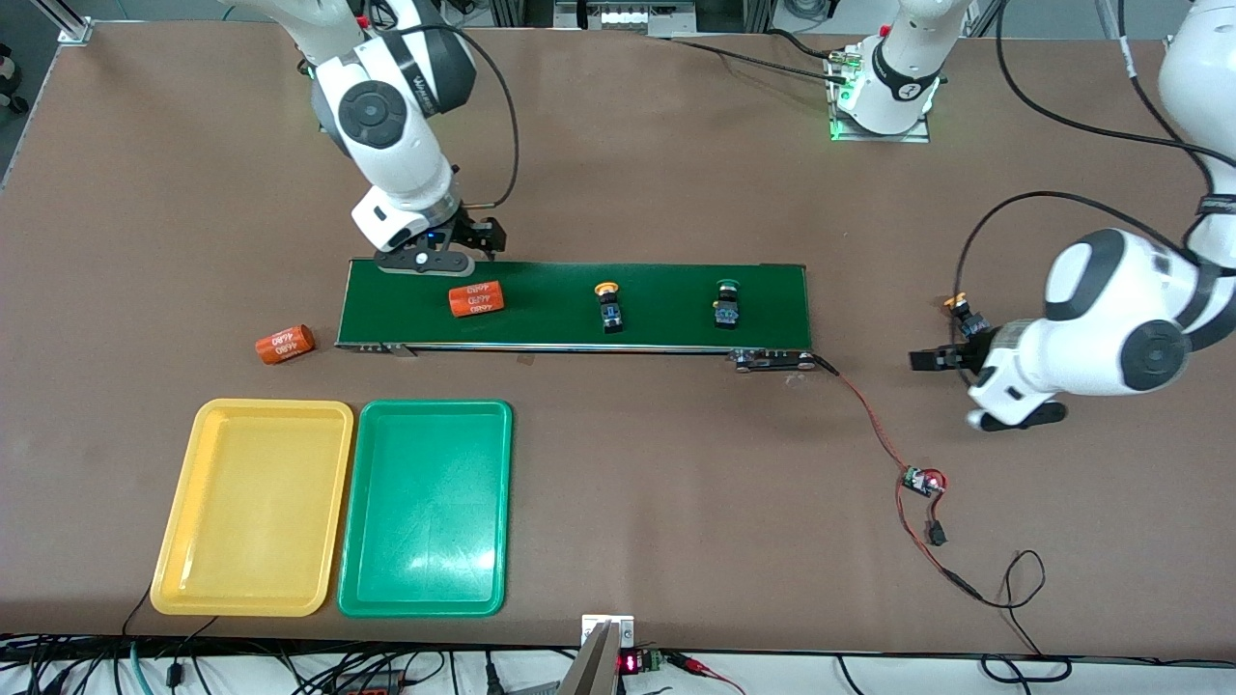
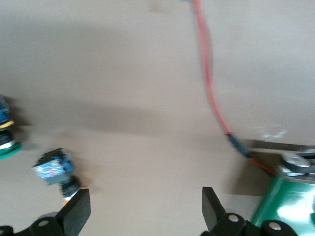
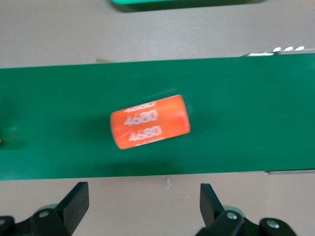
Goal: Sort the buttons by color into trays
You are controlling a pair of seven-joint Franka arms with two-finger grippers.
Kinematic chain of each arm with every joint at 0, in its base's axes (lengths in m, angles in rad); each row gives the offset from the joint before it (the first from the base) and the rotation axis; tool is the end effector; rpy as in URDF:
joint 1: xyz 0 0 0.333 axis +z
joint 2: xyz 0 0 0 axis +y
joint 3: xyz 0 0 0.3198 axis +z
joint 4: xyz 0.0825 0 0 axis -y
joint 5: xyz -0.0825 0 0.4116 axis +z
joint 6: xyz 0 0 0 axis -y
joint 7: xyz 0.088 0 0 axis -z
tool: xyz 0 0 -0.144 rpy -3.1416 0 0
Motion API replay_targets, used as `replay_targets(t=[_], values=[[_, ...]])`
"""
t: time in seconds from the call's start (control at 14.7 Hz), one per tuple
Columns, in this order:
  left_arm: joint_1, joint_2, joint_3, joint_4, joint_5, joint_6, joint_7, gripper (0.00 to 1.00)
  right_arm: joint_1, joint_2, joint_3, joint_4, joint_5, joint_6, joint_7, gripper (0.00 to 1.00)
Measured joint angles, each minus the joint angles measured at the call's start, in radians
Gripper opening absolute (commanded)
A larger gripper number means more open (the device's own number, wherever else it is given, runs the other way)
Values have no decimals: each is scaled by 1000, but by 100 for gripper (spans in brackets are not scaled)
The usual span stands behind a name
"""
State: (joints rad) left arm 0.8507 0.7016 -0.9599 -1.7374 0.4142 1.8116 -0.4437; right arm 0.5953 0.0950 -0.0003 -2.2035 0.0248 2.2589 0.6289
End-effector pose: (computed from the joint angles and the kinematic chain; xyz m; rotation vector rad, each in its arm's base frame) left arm 0.6315 0.0135 0.2419 2.9830 0.2920 -0.5088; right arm 0.4604 0.3133 0.2840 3.1325 -0.0784 -0.0677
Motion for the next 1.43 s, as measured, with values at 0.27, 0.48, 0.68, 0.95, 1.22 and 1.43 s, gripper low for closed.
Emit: replay_targets(t=[0.27, 0.48, 0.68, 0.95, 1.22, 1.43], values=[[146, 2, 2, -55, 2, -1, 20, 100, 25, 52, 0, 36, -10, 9, -32, 100], [237, 2, 2, -96, 2, 12, 25, 100, 20, 68, -7, 50, -12, 27, -113, 100], [277, 2, 2, -182, 2, 104, 26, 100, 20, 69, -9, 54, -12, 48, -119, 100], [283, 2, 2, -285, 7, 238, 21, 100, 19, 69, -10, 56, -12, 82, -119, 100], [308, 2, 2, -317, 117, 291, -14, 100, 20, 66, -10, 58, -12, 74, -119, 100], [329, 2, 4, -328, 150, 307, -19, 100, 22, 66, -10, 58, -12, 77, -119, 100]])
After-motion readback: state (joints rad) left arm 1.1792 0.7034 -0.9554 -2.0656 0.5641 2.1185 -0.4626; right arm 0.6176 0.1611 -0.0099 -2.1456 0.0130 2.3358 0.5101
